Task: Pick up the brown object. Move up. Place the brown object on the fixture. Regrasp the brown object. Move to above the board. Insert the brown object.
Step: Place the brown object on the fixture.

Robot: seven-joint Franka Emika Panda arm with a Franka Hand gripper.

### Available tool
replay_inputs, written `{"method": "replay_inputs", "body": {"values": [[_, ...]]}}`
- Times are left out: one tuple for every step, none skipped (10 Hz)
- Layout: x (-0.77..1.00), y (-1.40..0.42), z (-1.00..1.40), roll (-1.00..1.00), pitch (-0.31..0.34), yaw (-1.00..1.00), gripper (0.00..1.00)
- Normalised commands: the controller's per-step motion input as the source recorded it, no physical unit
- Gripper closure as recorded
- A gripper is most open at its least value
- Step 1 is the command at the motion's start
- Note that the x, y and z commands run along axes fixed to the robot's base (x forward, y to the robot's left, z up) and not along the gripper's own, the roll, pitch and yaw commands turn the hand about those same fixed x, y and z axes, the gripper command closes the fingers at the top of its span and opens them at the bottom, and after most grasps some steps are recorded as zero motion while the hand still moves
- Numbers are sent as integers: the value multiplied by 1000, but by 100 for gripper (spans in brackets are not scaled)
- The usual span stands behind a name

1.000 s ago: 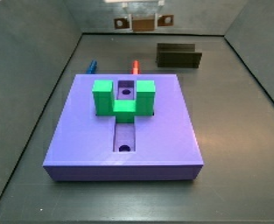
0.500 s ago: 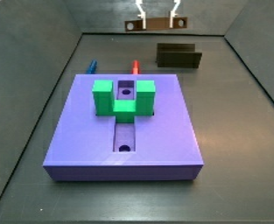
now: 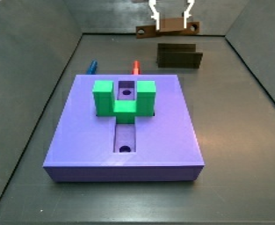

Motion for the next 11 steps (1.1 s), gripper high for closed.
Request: {"method": "replay_inputs", "body": {"values": [[906, -80, -37, -620, 0, -74, 100], [834, -114, -66, -486, 0, -97, 100], [794, -109, -86, -426, 0, -80, 100], [743, -89, -103, -394, 0, -66, 100], [574, -54, -140, -237, 0, -51, 100], [194, 0, -209, -80, -26, -57, 100], [3, 0, -343, -120, -209, -63, 100], [0, 0, -397, -240, -309, -57, 100], [0, -6, -280, -83, -174, -34, 100], [0, 0, -211, 0, -86, 0, 100], [0, 0, -169, 0, -60, 0, 100]]}}
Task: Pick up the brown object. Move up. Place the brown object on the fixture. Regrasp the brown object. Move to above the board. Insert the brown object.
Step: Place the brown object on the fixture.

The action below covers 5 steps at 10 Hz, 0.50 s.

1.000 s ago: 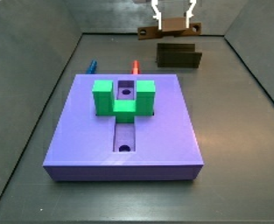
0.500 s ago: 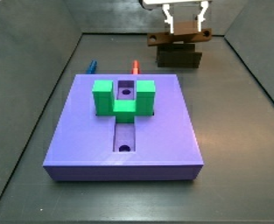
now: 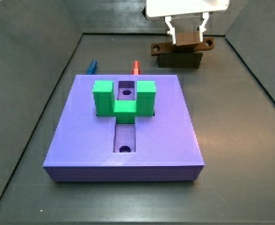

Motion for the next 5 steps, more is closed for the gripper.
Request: {"method": "replay_inputs", "body": {"values": [[0, 0, -106, 0, -6, -3, 100], [0, 0, -91, 49, 0, 0, 100], [-3, 0, -151, 186, 0, 0, 100], [0, 0, -11, 160, 6, 0, 100], [0, 0, 0, 26, 0, 0, 100]]}}
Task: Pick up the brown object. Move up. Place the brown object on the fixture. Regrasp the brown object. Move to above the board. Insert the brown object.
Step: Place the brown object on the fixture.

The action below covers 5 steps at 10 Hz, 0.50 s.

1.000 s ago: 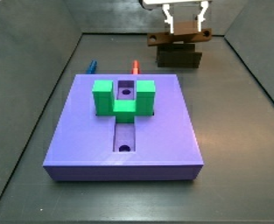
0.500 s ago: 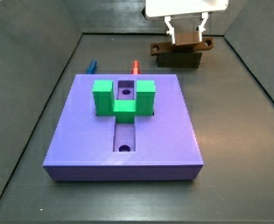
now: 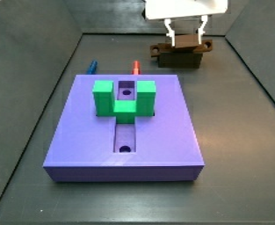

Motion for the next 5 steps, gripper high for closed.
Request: {"method": "replay_inputs", "body": {"values": [[0, 0, -151, 0, 0, 0, 100], [31, 0, -243, -37, 0, 0, 100], [111, 0, -240, -23, 29, -60, 100], [174, 0, -277, -3, 94, -114, 100], [194, 0, -263, 0, 126, -143, 100]]}}
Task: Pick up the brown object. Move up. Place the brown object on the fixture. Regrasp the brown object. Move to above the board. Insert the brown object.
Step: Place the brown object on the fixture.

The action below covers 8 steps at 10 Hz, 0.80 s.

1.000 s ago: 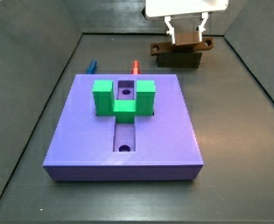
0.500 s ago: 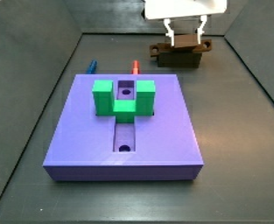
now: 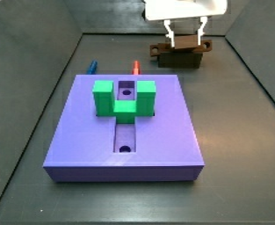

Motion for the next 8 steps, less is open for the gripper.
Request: {"method": "replay_inputs", "body": {"values": [[200, 0, -197, -46, 103, -129, 100], [160, 0, -43, -86, 54, -106, 100], [191, 0, -6, -206, 20, -60, 100], [206, 0, -157, -117, 69, -169, 100], [157, 0, -231, -126, 177, -197, 100], [160, 29, -180, -471, 303, -234, 100], [189, 17, -160, -391, 400, -214, 100], [206, 31, -189, -391, 486, -191, 100]]}}
